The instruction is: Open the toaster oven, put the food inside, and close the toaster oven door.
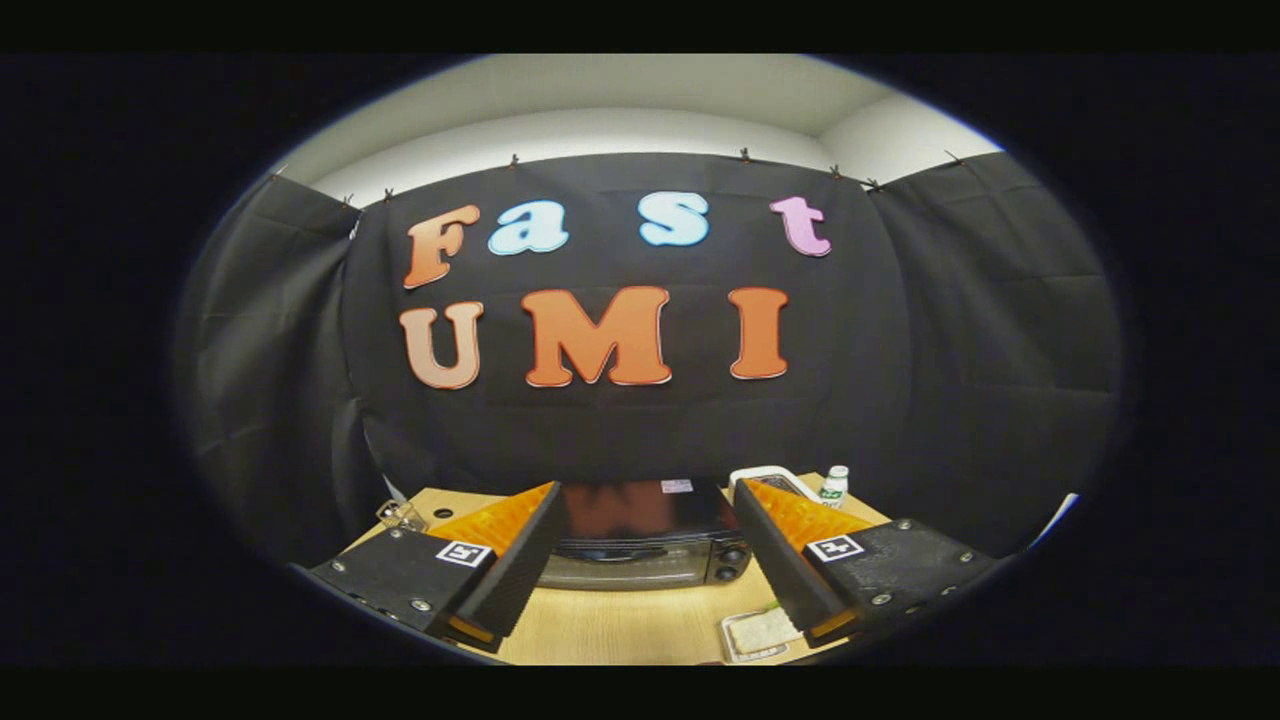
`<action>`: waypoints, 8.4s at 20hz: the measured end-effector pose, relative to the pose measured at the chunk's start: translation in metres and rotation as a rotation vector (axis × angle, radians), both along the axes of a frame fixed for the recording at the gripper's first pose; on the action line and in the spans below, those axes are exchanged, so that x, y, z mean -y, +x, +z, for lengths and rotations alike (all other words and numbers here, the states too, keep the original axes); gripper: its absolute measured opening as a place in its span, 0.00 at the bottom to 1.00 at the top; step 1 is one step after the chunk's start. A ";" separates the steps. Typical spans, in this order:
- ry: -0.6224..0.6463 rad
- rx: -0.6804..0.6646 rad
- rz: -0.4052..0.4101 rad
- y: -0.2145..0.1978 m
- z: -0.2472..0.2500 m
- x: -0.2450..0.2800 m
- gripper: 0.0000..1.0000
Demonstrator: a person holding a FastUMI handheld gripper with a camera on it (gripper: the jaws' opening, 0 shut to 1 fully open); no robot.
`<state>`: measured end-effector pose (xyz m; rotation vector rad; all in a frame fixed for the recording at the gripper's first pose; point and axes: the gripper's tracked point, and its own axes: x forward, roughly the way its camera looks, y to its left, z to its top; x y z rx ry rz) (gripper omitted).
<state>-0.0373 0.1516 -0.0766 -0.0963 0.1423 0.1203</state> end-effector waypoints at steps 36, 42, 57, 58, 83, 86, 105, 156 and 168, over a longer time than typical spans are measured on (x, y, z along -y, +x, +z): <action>-0.114 -0.339 0.039 0.108 -0.197 -0.046 0.99; -0.099 -0.430 0.028 0.067 -0.222 -0.039 0.98; -0.144 -0.658 -0.034 -0.035 -0.338 0.002 0.99; -0.143 -0.659 -0.038 -0.036 -0.341 0.002 0.99; 0.083 -0.702 0.000 -0.005 -0.191 0.189 0.99; 0.120 -0.772 0.027 0.000 -0.201 0.205 0.99; 0.169 -1.211 0.225 -0.038 -0.282 0.214 0.62; 1.220 -0.506 -0.359 0.134 -0.294 -0.033 0.29; 1.117 -0.556 -0.557 0.119 -0.316 -0.022 0.70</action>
